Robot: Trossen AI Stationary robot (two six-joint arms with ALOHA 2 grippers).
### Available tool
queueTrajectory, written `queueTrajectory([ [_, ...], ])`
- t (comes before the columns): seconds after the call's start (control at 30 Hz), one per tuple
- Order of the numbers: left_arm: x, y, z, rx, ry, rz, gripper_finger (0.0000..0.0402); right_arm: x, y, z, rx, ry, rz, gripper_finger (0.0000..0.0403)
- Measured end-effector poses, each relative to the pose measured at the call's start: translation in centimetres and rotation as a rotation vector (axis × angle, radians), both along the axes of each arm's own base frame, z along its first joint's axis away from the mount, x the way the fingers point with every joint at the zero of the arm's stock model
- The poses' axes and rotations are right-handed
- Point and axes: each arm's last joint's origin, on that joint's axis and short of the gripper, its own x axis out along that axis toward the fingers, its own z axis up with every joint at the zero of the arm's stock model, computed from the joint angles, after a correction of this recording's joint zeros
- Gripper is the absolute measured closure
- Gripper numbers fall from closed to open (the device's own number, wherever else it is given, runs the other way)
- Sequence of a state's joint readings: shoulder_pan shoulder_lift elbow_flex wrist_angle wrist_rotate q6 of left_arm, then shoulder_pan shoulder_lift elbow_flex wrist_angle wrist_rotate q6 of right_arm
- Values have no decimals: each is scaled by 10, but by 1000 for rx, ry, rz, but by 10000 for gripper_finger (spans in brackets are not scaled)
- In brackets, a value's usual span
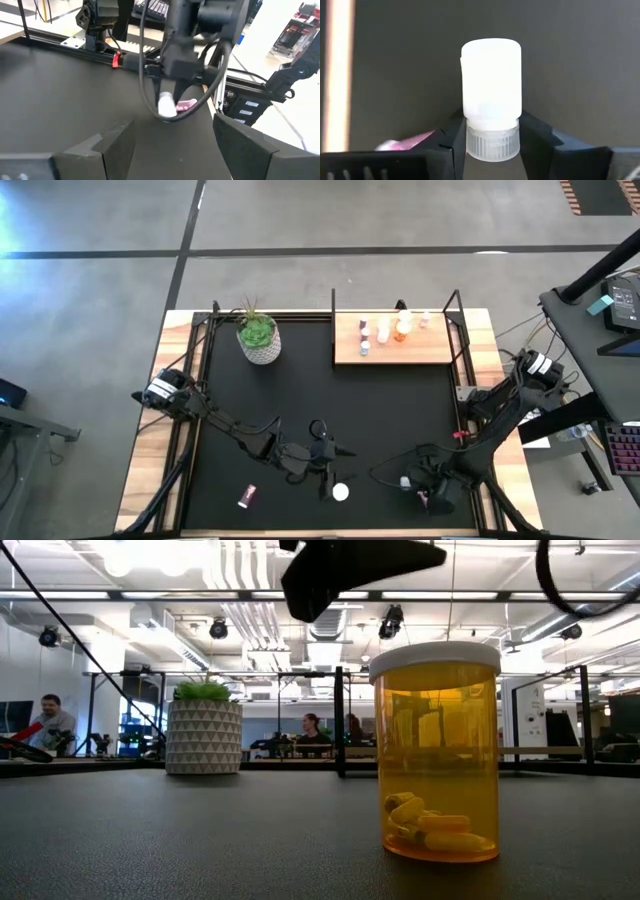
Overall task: Pick and place medicine bottles onto shelf by color
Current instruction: Put the white pill bottle on the shelf aligned with the other white pill bottles
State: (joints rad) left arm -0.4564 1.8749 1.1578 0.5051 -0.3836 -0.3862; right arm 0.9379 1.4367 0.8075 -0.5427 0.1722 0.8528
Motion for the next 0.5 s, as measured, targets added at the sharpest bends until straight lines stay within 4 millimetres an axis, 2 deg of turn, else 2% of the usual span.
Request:
queueTrajectory([
  [0.17, 5, -3, -16, 24, 26, -4, 157, 6, 6, 30, 59, -95, 9, 266],
  [0.27, 8, -5, -26, 88, 22, -18, 157, 14, 6, 47, 38, -172, 12, 256],
  [0.37, 12, -6, -31, 223, -13, -50, 157, 25, 3, 63, -28, -220, 12, 256],
  [0.5, 15, -8, -28, 374, -61, -77, 157, 41, -6, 80, -103, -245, 15, 263],
])
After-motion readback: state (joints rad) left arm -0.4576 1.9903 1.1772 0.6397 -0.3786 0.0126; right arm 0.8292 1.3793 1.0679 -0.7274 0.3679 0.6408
